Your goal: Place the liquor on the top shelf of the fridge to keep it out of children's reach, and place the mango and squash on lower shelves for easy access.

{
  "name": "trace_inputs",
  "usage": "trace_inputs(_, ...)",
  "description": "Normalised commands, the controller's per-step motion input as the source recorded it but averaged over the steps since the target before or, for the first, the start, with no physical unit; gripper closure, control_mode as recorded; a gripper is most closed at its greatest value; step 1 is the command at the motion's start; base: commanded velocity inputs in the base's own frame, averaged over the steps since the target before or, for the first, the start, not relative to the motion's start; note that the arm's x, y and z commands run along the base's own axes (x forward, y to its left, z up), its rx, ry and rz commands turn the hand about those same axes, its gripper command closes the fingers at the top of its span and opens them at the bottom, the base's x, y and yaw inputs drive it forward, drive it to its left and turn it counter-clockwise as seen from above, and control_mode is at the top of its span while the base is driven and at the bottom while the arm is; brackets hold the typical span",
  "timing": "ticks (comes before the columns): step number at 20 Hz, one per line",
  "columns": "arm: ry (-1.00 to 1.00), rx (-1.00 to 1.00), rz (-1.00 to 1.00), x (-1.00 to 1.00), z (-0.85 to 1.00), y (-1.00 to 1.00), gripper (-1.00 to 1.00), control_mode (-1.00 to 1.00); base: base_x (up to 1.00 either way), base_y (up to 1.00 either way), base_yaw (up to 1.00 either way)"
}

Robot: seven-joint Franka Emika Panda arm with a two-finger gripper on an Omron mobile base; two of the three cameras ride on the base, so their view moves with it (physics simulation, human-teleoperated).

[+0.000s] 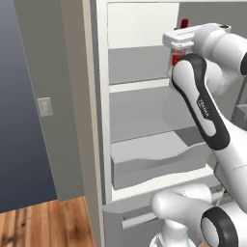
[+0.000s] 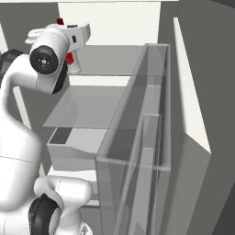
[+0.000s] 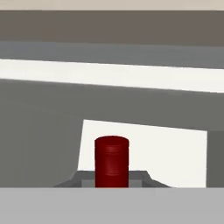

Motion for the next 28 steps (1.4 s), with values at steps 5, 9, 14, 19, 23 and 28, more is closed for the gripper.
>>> trace_inputs(5, 0.0, 0.0, 0.0, 0.5, -0.03, -0.09, 1.0, -1.0, 0.0, 0.0, 0.0)
trace_inputs(9, 0.0, 0.0, 0.0, 0.53, -0.05, -0.03, 1.0, -1.0, 0.0, 0.0, 0.0)
trace_inputs(14, 0.0, 0.0, 0.0, 0.44, -0.28, 0.0, 1.0, -1.0, 0.0, 0.0, 0.0)
trace_inputs(19, 0.0, 0.0, 0.0, 0.4, -0.31, 0.0, 1.0, -1.0, 0.0, 0.0, 0.0)
trace_inputs(23, 0.0, 0.0, 0.0, 0.46, -0.17, 0.0, 1.0, -1.0, 0.0, 0.0, 0.0)
trace_inputs(28, 0.0, 0.0, 0.0, 0.53, -0.05, 0.0, 1.0, -1.0, 0.0, 0.0, 0.0)
